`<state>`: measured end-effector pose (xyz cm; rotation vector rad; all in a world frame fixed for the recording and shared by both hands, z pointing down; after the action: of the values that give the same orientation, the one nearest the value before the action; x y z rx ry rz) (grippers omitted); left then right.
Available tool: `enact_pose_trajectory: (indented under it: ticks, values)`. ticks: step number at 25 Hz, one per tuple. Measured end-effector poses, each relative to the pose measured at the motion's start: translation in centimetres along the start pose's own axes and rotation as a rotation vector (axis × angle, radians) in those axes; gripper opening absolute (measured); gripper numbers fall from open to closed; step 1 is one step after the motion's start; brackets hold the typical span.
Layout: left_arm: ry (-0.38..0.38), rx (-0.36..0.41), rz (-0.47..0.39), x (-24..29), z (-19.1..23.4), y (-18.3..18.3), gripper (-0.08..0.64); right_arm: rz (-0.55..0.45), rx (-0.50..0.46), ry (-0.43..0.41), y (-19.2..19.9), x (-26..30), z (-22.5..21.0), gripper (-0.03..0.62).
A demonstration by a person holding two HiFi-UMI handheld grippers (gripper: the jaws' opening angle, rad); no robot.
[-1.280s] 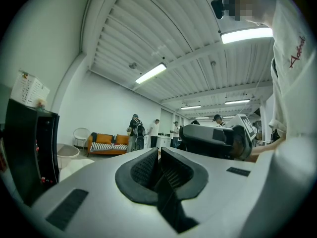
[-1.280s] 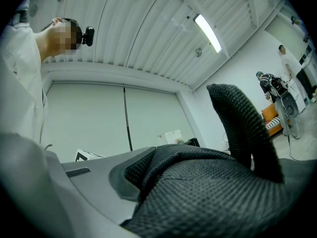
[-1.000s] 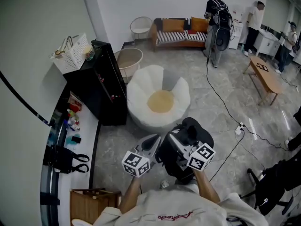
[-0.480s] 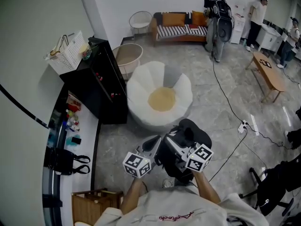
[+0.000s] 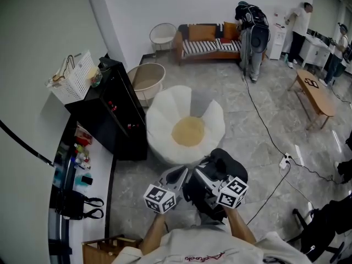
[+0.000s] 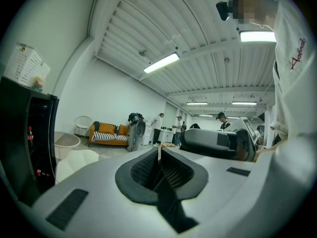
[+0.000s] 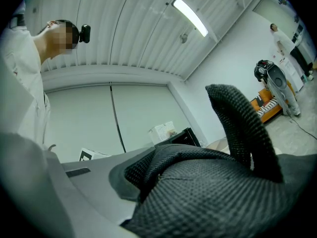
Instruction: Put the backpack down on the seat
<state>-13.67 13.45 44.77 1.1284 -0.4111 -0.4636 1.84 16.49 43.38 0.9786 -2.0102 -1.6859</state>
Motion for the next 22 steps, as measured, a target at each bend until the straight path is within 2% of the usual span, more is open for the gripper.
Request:
enact_pose_trajectory:
  ticks: [11, 16, 22]
  values:
    - [0.023, 0.056, -0.009, 10.9, 3.8, -6.1, 0.043, -0.029, -0.022, -0.006, -4.5, 3.8, -10.8, 0.032]
    - [-0.002, 0.068, -0.021, 14.4, 5.9, -8.1, 0.043, -0.039, -0.019, -0.028, -5.8, 5.2, -15.0, 0.032]
    - [-0.058, 0.065, -0.025, 16.6, 8.4, -8.9, 0.043, -0.031, 0.009, -0.05, -5.4, 6.5, -18.7, 0.032]
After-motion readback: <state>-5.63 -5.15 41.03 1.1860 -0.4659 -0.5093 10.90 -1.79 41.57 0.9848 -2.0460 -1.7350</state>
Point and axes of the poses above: the fingertips, and each gripper's own axes: x forward along the fingers, z to its left, y out of its underside, the point moved 8 cm from there along -x, backward along the fingers, and after that the axes turned 10 degrees about -x, right-handed, at the moved point
